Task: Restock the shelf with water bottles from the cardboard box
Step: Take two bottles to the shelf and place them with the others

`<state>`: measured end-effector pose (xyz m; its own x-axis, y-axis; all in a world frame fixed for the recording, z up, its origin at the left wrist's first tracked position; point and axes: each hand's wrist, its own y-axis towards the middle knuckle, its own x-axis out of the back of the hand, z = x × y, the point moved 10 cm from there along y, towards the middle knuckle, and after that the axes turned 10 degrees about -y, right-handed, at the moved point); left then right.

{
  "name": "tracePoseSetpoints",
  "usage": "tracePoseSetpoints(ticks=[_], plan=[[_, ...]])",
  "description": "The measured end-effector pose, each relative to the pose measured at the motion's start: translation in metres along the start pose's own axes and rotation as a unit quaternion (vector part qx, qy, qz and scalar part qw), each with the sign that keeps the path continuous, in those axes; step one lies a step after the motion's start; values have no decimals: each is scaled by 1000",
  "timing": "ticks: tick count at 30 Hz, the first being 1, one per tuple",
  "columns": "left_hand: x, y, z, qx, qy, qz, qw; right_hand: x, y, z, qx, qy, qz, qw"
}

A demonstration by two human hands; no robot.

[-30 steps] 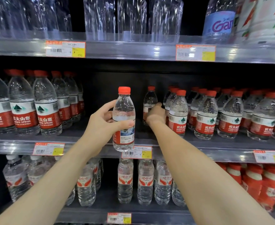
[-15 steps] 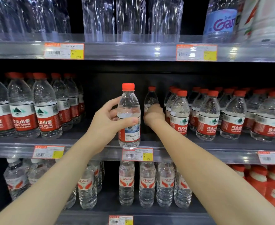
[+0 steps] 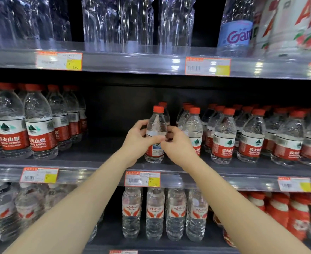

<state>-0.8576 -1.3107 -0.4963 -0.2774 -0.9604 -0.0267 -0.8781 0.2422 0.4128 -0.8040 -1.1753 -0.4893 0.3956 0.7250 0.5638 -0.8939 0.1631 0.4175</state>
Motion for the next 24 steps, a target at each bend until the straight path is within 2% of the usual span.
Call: tracePoseSetpoints(ticks=[5,11,15,24], plan=[[-15,7,-2,-11,100,13,995,2,-12,-2,21,-146,-100,984],[5,7,5,27,137,19,990,-7,-15,-1,-25,-226,-100,969],[11,10,9,24,185,17,982,-10,-9,-1,-58,-230,-93,967],[12,35,18,18,211,-12,977,-15,4,-13,-83,-213,-100,968]])
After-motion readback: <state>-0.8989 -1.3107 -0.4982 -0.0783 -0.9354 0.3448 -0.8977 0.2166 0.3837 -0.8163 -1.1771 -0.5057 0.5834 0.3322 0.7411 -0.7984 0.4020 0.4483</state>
